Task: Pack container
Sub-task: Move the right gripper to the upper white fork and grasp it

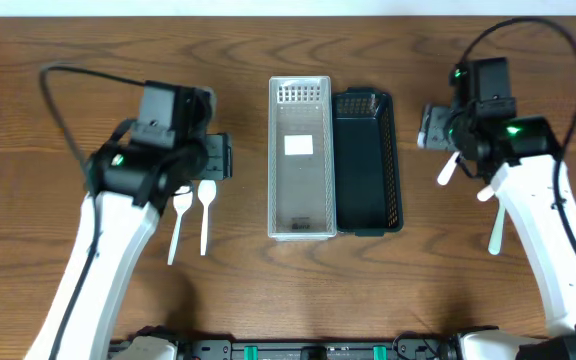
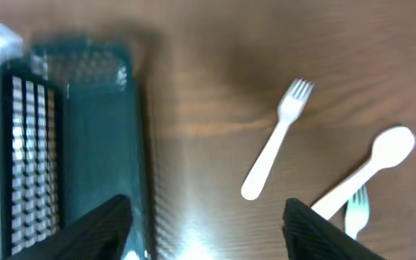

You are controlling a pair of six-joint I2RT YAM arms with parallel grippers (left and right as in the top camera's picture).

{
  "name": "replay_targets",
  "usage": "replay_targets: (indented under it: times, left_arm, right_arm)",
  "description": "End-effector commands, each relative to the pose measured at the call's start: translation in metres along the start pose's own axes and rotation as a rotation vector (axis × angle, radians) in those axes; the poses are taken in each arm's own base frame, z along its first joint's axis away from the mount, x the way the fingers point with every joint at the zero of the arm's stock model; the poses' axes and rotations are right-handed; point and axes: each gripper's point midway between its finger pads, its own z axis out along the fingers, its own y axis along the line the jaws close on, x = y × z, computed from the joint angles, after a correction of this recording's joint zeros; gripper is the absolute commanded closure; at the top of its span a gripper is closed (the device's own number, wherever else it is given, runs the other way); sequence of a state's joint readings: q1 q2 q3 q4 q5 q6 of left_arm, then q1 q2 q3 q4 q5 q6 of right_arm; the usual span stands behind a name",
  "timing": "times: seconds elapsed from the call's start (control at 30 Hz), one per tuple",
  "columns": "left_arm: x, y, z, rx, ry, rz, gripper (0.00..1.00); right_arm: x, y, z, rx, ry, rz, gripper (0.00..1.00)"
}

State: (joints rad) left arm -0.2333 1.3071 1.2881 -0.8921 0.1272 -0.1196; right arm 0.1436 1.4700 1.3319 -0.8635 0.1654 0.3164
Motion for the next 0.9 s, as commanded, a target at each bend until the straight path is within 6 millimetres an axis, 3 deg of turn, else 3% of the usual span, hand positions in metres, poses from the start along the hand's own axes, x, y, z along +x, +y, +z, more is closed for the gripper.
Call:
replay_targets:
  times: [0.0, 0.13, 0.4, 0.6, 0.87]
  left_arm:
    - [-0.011, 0.001, -0.028, 0.0, -0.089, 0.0, 0.21]
    - [-0.012, 0.0, -0.042, 0.007, -0.131, -0.012, 0.18]
    - [-0.012, 0.0, -0.038, 0.005, -0.12, -0.013, 0.17]
    - [-0.012, 0.0, -0.035, 0.003, -0.11, -0.013, 0.16]
    - [-0.012, 0.0, -0.035, 0.003, -0.109, -0.013, 0.16]
  right_arm:
    - [-0.008, -0.031, 0.006, 0.116, -0.03, 0.298, 0.27]
    - [-0.01, -0.048, 0.032, 0.136, 0.022, 0.38, 0.24]
    - [-0.008, -0.072, 0.098, 0.19, 0.215, 0.448, 0.18]
    - [0.015, -0.081, 0.139, 0.235, 0.321, 0.439, 0.15]
    - [0.047, -0.076, 0.175, 0.222, 0.445, 0.404, 0.13]
